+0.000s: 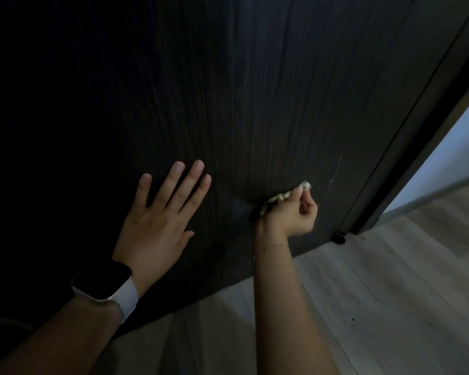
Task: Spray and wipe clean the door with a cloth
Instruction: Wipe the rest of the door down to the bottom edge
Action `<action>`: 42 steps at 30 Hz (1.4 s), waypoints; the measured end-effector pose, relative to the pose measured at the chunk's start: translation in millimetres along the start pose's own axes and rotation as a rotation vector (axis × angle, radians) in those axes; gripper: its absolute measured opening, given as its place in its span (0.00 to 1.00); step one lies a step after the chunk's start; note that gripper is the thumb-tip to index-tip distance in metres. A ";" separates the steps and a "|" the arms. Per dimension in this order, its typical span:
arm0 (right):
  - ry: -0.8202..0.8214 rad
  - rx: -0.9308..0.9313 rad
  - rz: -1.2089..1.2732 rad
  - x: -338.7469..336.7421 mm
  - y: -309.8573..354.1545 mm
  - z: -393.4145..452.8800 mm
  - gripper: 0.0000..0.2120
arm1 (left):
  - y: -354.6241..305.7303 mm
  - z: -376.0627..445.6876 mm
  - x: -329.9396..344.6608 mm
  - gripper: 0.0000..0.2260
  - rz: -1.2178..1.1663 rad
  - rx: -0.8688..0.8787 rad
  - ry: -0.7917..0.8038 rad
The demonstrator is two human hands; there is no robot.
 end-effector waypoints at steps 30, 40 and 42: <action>0.242 -0.728 -0.128 74.5 79.2 -45.7 0.06 | 3.2 -5.7 -0.8 0.52 0.061 0.011 -0.027; 0.661 -0.737 -0.431 89.3 122.4 -96.7 0.09 | 5.5 -15.4 -30.4 0.47 -0.068 0.047 0.048; 0.615 -0.673 -0.407 74.7 153.8 -96.6 0.02 | 8.9 -19.0 -48.6 0.40 -0.205 0.061 0.017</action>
Point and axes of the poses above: each hand's wrist, its own z-axis towards the middle knuckle, its own x-axis out of the palm, y = z × x, the point moved 4 cm from there along z, towards the middle knuckle, and after that the axes turned 7 degrees about y, right-handed, at the moved point
